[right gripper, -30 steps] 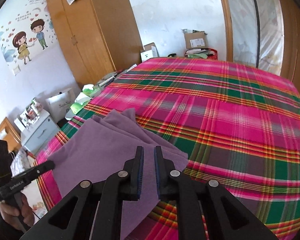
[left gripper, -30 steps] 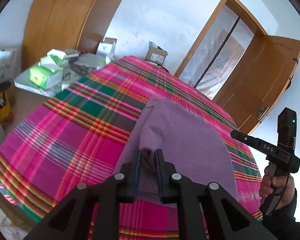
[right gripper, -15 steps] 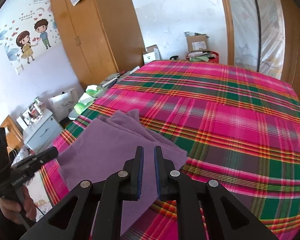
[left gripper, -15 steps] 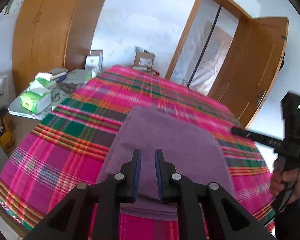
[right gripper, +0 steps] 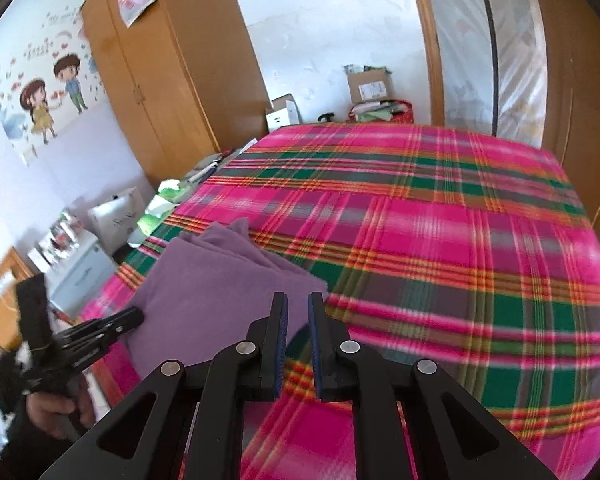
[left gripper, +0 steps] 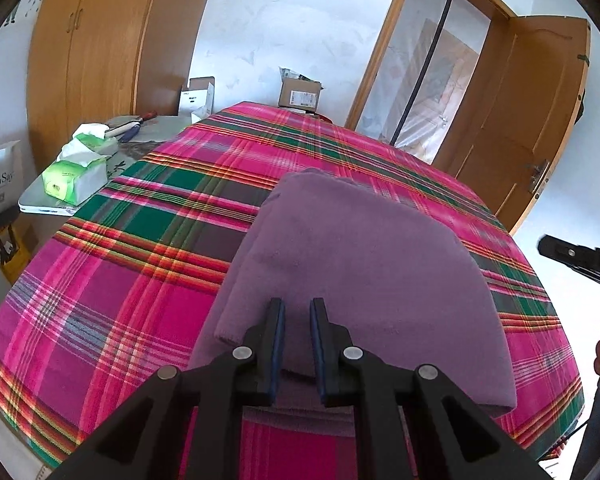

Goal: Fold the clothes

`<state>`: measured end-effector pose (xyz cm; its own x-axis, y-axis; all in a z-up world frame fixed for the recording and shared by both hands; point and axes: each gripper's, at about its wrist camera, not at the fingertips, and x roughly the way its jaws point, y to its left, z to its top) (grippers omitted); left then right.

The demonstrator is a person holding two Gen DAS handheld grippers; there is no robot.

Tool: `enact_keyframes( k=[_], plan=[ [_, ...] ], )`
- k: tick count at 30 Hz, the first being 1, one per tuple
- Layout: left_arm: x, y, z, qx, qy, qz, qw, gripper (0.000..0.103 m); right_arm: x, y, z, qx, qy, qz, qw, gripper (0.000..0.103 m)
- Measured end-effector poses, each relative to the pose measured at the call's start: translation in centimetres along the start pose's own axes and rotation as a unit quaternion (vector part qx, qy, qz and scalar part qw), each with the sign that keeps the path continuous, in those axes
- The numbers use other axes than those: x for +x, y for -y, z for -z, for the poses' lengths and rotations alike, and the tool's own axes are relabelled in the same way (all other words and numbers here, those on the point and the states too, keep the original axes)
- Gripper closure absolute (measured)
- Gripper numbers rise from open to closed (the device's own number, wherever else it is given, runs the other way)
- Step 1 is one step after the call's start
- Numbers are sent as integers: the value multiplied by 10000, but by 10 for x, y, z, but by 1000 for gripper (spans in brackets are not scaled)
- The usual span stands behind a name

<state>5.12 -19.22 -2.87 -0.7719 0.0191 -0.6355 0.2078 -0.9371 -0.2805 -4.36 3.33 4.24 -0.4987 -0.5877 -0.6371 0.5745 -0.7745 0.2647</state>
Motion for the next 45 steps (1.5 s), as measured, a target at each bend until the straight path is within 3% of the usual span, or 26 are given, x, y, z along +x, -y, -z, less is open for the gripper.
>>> enact_keyframes(
  k=[4, 12, 17, 21, 29, 45],
  plan=[
    [1, -1, -2, 10, -16, 10, 10000, 89, -19, 22, 7, 331, 38, -119, 9994, 91],
    [1, 3, -7, 70, -89, -61, 9999, 89, -43, 46, 12, 566, 226, 265, 9978, 91],
    [-6, 19, -30, 398, 62, -62, 9992, 89, -47, 48, 11, 484, 277, 473, 9973, 91],
    [-1, 34, -54, 738, 46, -200, 9971, 89, -35, 33, 8, 179, 192, 576, 9980, 91],
    [51, 41, -79, 1132, -500, -361, 9917, 89, 5, -7, 0, -410, -62, 454, 9981, 91],
    [75, 23, -81, 964, -678, -98, 9930, 89, 87, -25, -12, -784, -707, 195, 9942, 91]
  ],
)
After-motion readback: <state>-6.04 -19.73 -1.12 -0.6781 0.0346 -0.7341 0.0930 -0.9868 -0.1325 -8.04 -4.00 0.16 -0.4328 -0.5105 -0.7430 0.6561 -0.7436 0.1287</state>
